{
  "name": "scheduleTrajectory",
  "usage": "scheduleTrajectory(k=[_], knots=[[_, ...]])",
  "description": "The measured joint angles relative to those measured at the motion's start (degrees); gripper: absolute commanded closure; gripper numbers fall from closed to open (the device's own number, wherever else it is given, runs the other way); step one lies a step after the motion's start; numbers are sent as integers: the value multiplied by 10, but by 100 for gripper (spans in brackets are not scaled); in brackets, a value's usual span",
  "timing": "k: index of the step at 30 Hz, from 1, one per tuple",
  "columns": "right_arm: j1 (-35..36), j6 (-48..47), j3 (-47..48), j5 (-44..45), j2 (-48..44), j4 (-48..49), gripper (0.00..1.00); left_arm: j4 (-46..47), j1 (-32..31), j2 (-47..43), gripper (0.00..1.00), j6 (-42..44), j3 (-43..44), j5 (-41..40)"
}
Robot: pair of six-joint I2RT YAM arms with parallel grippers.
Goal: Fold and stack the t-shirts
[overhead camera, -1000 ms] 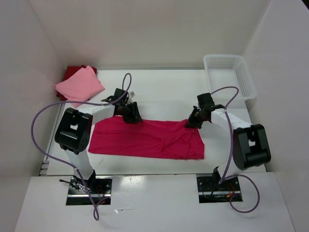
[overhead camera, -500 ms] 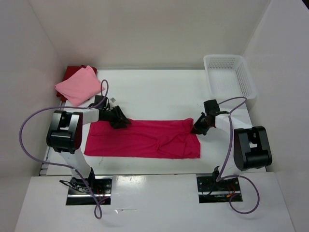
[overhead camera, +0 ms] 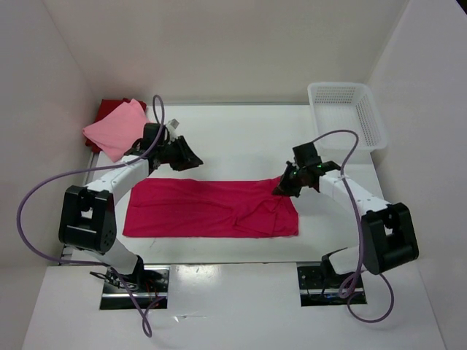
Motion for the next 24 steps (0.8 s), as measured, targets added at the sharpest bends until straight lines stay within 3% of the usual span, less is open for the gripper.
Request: scheduleTrajectory(k=[1, 5, 11, 15, 20, 24], knots=[[18, 2, -4, -5, 5, 0, 100, 1, -10, 0, 74, 1, 6, -2], [75, 11, -25, -31, 46, 4, 99, -2, -28, -1, 75, 13, 12, -14], [80, 9, -23, -33, 127, 7, 96, -5, -27, -1, 75, 16, 15, -30], [78, -2, 47, -48, 221, 0, 96, -7, -27, -4, 74, 17, 15, -30], [70, -22, 273, -61, 384, -13, 97, -23, -27, -23, 71, 26, 15, -30], [58, -38, 626, -25, 589, -33, 94, -39, -28, -35, 70, 30, 15, -30]])
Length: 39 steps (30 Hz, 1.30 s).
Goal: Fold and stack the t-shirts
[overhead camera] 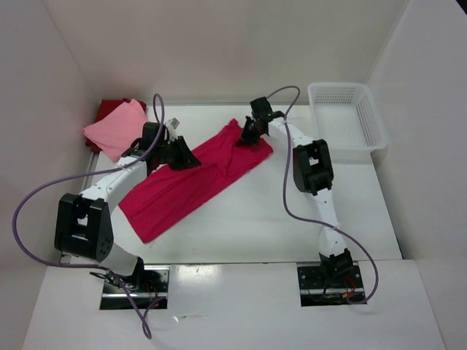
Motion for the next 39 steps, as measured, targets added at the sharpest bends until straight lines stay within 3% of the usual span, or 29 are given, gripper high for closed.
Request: scheduleTrajectory(k=[3, 6, 9, 12, 15, 16, 19, 22, 23, 26, 29, 32, 36, 38, 39], knots=[[-5, -2, 285, 11, 138, -36, 88, -13, 0, -11, 67, 0, -5, -2], [-5, -11, 531, 20, 223, -114, 73, -20, 0, -29, 62, -2, -22, -5], [2, -33, 563, 24, 184, -165, 57, -26, 0, -40, 60, -2, -34, -7], [22, -63, 479, 38, 81, -198, 53, -35, 2, -41, 60, 0, -35, -16], [51, -76, 221, 36, -97, -143, 74, -43, 9, -41, 62, 5, -35, -25], [59, -73, 121, 32, -163, -109, 89, -45, 16, -41, 62, 9, -35, -28], [88, -52, -158, 7, -341, -26, 94, -44, 43, -41, 65, 11, -34, -35], [122, -24, -313, -17, -411, 26, 77, -40, 66, -41, 65, 10, -34, -36], [135, -15, -346, -24, -407, 50, 56, -37, 71, -40, 65, 10, -34, -37], [178, 12, -395, -38, -343, 107, 34, -32, 73, -37, 65, 11, -34, -37], [207, 34, -413, -55, -274, 143, 28, -32, 73, -35, 65, 11, -35, -38], [212, 54, -397, -67, -233, 159, 29, -29, 75, -35, 64, 11, -47, -40], [212, 79, -356, -46, -200, 196, 43, -34, 80, -41, 63, 12, -68, -43], [212, 99, -345, -37, -179, 218, 43, -36, 83, -49, 63, 13, -79, -45], [211, 111, -339, -44, -170, 226, 48, -39, 84, -54, 63, 13, -84, -45]])
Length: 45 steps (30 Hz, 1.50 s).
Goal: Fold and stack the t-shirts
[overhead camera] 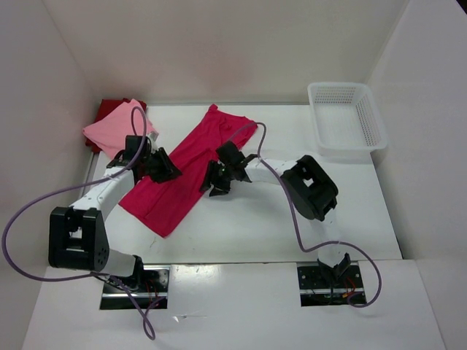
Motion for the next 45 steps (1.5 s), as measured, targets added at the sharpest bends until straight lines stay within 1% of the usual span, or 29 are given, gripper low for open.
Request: scheduleTrajectory(k=[2, 3, 4, 6, 7, 10, 13, 15, 17, 18, 19, 20, 22, 24, 25, 26, 28, 31, 33, 37, 42, 44, 45], knots=[[1, 11, 24, 10, 20, 6, 56, -2, 0, -9, 62, 0, -5, -2], [1, 16, 36, 11, 31, 8, 72, -2, 0, -12, 62, 0, -7, -2], [2, 19, 51, 17, 43, 10, 83, -2, 0, -14, 62, 0, -8, -2], [3, 28, 64, 19, 63, 17, 98, -3, 0, -16, 62, 0, -10, -2], [2, 33, 65, 16, 65, 21, 100, -4, 0, -17, 60, 1, -11, -2], [-4, 26, 45, 18, 53, 27, 100, -6, -3, -18, 58, 7, -13, 2], [-24, -7, -31, 26, -7, 13, 100, -12, -20, -14, 57, 18, -13, 0], [-57, -41, -89, 29, -60, -20, 100, -14, -41, -6, 56, 21, -13, 1], [-103, -77, -135, 33, -108, -56, 94, -19, -59, 4, 55, 28, -14, 2], [-127, -93, -155, 36, -129, -71, 86, -22, -68, 7, 53, 30, -14, 2], [-150, -106, -173, 42, -148, -83, 59, -26, -75, 10, 53, 31, -14, 3], [-167, -112, -187, 49, -166, -96, 46, -33, -82, 11, 52, 31, -14, 3], [-186, -129, -214, 50, -199, -111, 32, -47, -92, 11, 52, 33, -15, 2], [-184, -135, -239, 45, -236, -120, 31, -57, -99, 11, 50, 33, -25, 2], [-181, -134, -251, 42, -255, -124, 31, -63, -103, 11, 47, 32, -33, 3], [-179, -132, -266, 38, -275, -127, 31, -72, -109, 11, 45, 31, -42, 2], [-178, -123, -297, 31, -316, -136, 37, -96, -122, 11, 44, 28, -56, 3], [-173, -101, -351, 22, -373, -144, 39, -118, -150, 10, 43, 15, -76, 15], [-162, -82, -384, 22, -403, -160, 40, -127, -166, 10, 40, 7, -94, 28], [-125, -40, -418, 29, -436, -193, 43, -144, -200, 9, 39, -14, -127, 47], [-97, 17, -432, 73, -468, -231, 44, -123, -247, 20, 36, -35, -154, 84], [-89, 36, -443, 82, -488, -238, 47, -112, -271, 27, 36, -47, -162, 100], [-87, 44, -449, 84, -495, -240, 51, -108, -285, 29, 36, -51, -165, 108]])
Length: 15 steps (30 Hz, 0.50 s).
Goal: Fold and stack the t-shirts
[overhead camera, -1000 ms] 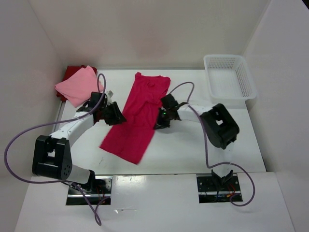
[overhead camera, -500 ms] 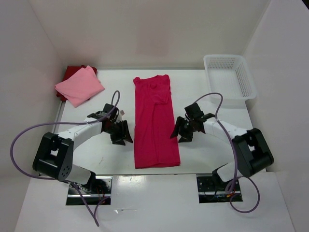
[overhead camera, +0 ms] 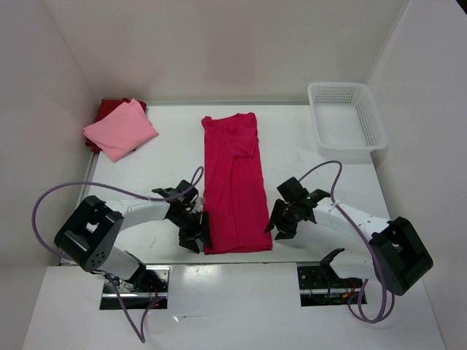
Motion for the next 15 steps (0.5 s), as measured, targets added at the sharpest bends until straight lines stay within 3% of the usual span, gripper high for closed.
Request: scheduleTrajectory(k=[2, 4, 9, 15], knots=[[3, 14, -13, 2, -7, -2, 56, 10, -19, 9, 36, -10, 0, 13], [7, 25, -28, 1, -8, -3, 61, 21, -32, 17, 42, -16, 0, 27], [9, 43, -54, -6, -9, 1, 61, 35, -39, 34, 56, -26, 0, 32], [9, 48, -60, -27, 3, 28, 80, 37, -39, 41, 79, -24, 7, 28]])
